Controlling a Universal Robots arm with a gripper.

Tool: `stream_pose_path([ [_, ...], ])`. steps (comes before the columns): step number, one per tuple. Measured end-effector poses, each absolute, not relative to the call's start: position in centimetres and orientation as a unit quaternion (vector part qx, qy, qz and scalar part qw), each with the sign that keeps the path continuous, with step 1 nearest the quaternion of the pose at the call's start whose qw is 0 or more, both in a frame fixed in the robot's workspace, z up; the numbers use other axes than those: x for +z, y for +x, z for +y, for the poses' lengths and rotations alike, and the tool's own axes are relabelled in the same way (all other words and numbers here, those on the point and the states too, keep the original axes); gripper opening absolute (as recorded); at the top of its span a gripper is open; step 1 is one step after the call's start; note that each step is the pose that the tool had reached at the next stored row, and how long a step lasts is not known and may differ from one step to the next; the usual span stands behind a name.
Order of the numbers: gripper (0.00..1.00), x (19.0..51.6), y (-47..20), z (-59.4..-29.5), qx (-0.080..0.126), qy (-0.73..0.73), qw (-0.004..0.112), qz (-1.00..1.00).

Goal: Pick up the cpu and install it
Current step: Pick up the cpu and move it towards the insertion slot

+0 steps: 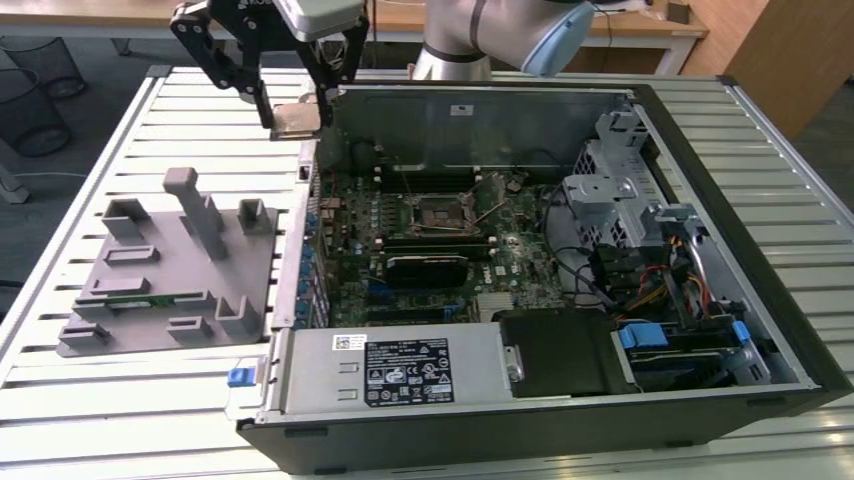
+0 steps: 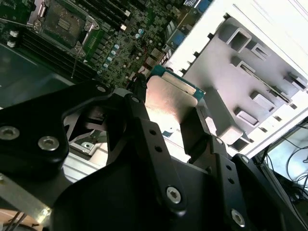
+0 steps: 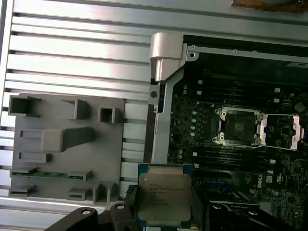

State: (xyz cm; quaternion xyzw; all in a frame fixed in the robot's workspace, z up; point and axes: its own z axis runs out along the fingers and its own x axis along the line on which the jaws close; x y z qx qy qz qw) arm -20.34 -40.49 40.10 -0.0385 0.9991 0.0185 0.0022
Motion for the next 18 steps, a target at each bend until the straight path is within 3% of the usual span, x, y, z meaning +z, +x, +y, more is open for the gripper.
stream_pose_path([
  [18, 0.53, 40.1, -18.0, -39.8, 0.019, -0.039, 0.002, 0.999],
])
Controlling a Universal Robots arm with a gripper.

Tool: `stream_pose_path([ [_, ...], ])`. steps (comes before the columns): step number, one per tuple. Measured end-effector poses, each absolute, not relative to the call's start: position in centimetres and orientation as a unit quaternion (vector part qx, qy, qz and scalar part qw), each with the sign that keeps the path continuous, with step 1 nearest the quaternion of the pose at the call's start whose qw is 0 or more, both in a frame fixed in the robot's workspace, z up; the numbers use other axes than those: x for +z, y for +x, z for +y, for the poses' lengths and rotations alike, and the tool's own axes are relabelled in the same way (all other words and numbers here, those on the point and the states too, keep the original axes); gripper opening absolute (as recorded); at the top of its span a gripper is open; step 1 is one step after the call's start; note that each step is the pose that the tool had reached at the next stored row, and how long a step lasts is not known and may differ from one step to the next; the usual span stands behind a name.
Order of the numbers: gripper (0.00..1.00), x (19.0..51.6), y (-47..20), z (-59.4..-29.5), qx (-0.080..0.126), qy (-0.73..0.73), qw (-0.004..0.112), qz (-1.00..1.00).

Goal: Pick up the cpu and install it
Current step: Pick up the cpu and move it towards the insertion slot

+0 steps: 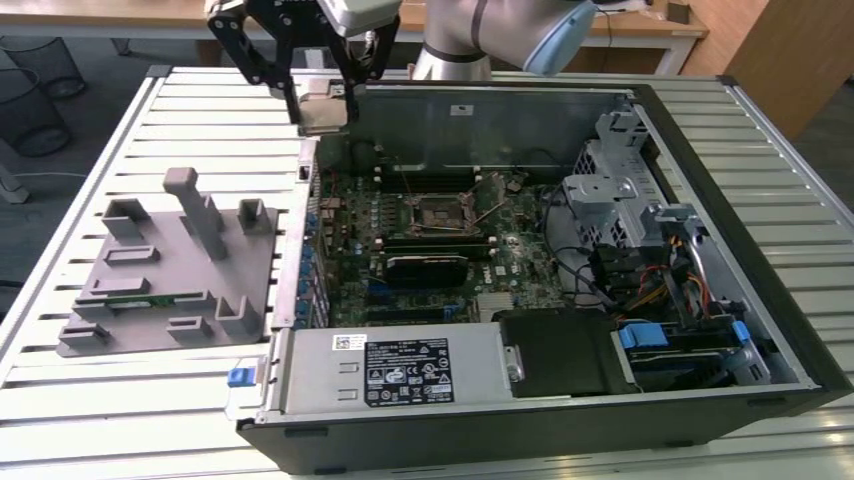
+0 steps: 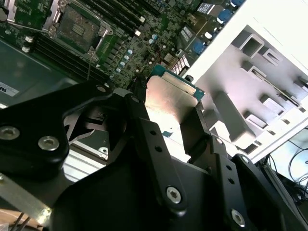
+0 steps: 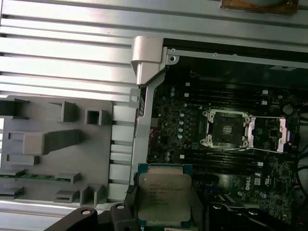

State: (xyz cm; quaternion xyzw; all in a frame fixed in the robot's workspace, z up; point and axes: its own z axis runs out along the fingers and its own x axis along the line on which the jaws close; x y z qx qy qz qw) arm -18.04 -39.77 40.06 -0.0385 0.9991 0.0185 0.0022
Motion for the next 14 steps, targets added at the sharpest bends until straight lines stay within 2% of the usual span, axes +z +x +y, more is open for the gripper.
stream_pose_path([
  [14, 0.53, 40.0, -15.6, -38.4, 0.019, -0.039, 0.002, 0.999],
])
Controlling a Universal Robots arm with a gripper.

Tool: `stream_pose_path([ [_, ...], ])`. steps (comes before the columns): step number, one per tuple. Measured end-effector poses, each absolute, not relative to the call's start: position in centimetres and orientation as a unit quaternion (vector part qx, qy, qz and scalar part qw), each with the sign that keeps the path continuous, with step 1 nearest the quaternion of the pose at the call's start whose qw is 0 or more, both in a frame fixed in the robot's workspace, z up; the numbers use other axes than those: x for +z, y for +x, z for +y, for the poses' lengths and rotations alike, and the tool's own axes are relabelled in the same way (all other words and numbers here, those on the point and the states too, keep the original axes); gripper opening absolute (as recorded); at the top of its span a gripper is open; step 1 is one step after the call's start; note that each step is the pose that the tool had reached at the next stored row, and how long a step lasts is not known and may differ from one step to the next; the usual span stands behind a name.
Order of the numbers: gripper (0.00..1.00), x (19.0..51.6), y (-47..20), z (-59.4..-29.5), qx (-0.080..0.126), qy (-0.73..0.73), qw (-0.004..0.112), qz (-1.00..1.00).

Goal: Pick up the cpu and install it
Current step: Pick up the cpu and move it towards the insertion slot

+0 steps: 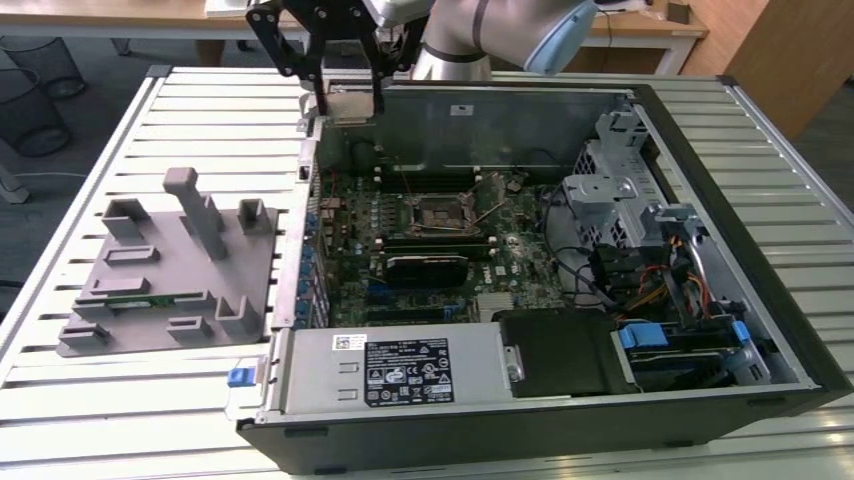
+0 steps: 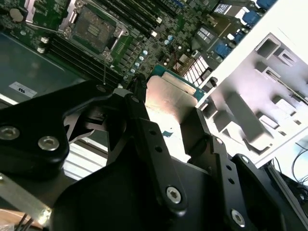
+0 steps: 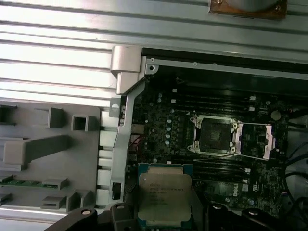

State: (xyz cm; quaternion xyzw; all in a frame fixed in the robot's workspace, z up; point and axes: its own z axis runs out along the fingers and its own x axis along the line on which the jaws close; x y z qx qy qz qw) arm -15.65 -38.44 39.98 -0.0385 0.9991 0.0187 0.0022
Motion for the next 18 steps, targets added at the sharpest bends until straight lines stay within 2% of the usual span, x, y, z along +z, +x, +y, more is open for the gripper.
stream_pose_path([
  [18, 0.53, 39.7, -13.7, -37.9, 0.019, -0.005, 0.003, 1.000],
])
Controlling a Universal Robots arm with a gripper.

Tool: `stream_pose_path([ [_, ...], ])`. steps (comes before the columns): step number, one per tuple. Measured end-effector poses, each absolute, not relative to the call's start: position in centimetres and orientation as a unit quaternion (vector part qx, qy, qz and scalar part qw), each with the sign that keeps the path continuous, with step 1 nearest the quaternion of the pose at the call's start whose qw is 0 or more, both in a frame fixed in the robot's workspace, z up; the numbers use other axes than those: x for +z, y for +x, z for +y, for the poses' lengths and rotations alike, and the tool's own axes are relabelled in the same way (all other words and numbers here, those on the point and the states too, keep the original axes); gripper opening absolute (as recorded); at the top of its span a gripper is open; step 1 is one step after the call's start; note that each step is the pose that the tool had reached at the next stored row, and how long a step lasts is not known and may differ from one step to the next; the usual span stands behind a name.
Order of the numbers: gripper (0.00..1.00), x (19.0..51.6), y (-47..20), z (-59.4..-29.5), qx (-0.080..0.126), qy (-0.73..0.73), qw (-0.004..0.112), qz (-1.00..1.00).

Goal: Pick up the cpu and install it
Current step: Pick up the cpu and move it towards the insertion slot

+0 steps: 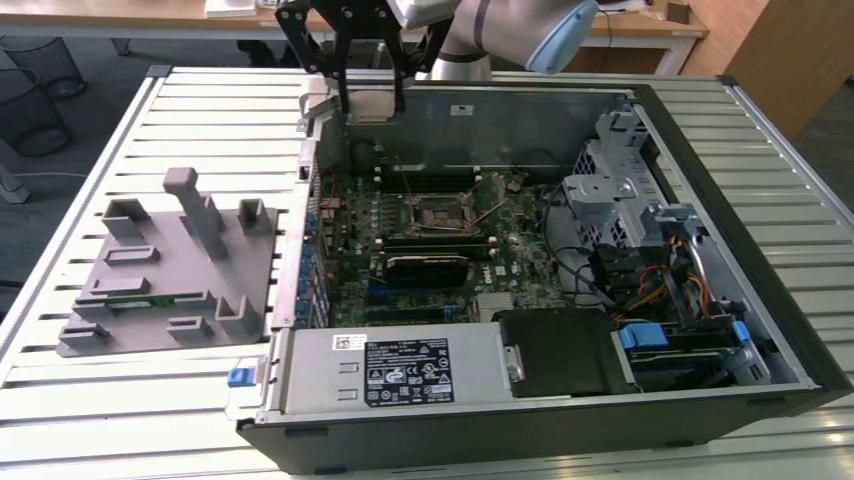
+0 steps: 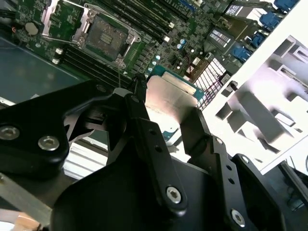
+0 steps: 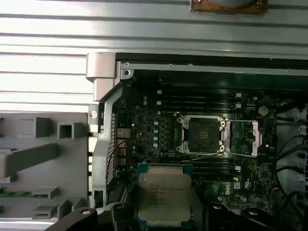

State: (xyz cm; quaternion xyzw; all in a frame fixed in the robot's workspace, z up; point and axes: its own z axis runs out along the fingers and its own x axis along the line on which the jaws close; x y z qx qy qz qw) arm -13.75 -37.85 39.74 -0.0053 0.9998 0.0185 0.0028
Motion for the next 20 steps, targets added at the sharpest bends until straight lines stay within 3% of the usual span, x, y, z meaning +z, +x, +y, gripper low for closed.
stream_pose_path([
  [20, 0.53, 39.5, -9.4, -36.8, 0.019, 0.000, 0.003, 1.000],
])
